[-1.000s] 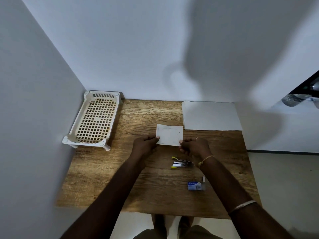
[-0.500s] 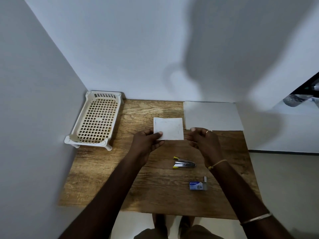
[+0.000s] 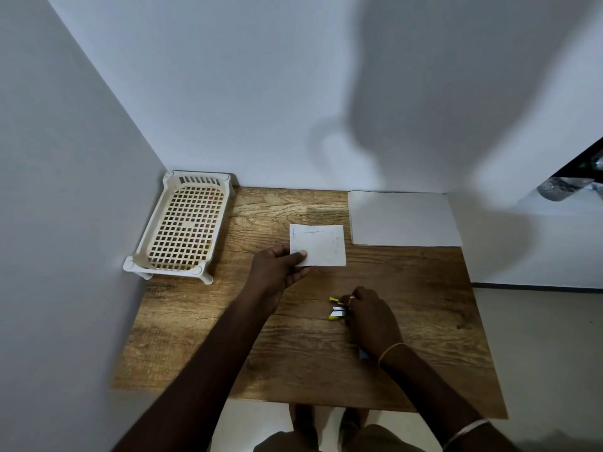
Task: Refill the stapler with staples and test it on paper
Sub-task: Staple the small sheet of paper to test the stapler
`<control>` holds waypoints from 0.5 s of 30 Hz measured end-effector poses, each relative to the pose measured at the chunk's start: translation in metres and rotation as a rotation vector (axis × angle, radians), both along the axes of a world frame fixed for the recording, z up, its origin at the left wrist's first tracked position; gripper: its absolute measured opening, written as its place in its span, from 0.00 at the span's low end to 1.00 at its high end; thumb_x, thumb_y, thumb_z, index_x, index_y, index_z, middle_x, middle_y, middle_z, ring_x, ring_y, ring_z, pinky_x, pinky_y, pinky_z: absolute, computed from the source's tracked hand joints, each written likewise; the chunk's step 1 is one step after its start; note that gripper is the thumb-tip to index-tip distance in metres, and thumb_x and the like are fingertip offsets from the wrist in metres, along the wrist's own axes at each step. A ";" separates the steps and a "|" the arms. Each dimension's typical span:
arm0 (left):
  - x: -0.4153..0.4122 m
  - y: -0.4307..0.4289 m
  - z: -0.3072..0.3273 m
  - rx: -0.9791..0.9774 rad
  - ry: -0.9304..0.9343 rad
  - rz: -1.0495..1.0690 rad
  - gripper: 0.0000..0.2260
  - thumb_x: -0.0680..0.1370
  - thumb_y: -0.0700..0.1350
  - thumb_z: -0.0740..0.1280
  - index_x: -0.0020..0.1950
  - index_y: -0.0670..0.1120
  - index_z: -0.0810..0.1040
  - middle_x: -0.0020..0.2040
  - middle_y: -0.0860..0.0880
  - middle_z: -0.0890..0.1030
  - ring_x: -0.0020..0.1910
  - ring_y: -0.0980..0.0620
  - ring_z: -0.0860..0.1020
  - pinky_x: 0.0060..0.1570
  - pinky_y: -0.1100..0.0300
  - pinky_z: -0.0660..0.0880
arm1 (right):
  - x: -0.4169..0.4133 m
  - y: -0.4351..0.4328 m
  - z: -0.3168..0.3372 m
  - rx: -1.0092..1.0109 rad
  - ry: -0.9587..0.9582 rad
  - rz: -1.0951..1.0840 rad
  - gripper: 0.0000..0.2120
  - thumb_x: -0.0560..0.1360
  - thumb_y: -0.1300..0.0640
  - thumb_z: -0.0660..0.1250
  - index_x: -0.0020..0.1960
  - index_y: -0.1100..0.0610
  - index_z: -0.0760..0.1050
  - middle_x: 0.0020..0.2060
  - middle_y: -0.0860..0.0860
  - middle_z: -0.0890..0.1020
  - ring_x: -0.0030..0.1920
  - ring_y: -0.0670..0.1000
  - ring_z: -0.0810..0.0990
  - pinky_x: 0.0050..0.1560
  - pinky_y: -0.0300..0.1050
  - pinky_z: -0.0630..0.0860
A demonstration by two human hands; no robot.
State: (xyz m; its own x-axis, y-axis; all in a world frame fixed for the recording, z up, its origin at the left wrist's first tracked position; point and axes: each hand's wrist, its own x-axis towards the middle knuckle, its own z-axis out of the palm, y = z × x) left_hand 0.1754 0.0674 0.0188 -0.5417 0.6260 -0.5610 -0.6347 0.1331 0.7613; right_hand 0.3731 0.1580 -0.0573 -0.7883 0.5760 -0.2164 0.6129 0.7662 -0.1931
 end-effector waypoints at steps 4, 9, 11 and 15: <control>0.001 0.001 0.000 -0.012 0.000 0.011 0.09 0.77 0.34 0.72 0.57 0.37 0.81 0.53 0.41 0.86 0.52 0.44 0.86 0.49 0.55 0.84 | 0.000 -0.001 0.006 -0.160 0.153 -0.137 0.11 0.73 0.53 0.72 0.55 0.47 0.82 0.47 0.47 0.78 0.49 0.50 0.77 0.46 0.46 0.75; 0.001 0.002 0.001 -0.016 -0.001 0.024 0.11 0.77 0.34 0.72 0.59 0.35 0.81 0.55 0.40 0.86 0.54 0.43 0.86 0.52 0.54 0.84 | -0.007 -0.008 0.039 -0.926 0.598 -0.525 0.08 0.75 0.56 0.74 0.53 0.54 0.85 0.44 0.56 0.87 0.45 0.53 0.85 0.45 0.48 0.81; 0.001 0.003 0.002 -0.010 -0.006 0.028 0.12 0.77 0.34 0.72 0.60 0.35 0.80 0.55 0.40 0.86 0.53 0.43 0.86 0.51 0.54 0.84 | -0.011 -0.012 0.056 -1.197 0.672 -0.578 0.09 0.77 0.56 0.71 0.56 0.57 0.84 0.49 0.57 0.87 0.49 0.56 0.86 0.47 0.48 0.83; 0.003 0.004 0.004 -0.014 0.003 0.029 0.12 0.77 0.34 0.72 0.60 0.35 0.80 0.54 0.40 0.86 0.53 0.43 0.86 0.49 0.56 0.84 | -0.023 -0.017 0.077 -1.367 0.745 -0.632 0.13 0.78 0.56 0.69 0.59 0.62 0.82 0.47 0.61 0.84 0.48 0.57 0.83 0.54 0.59 0.82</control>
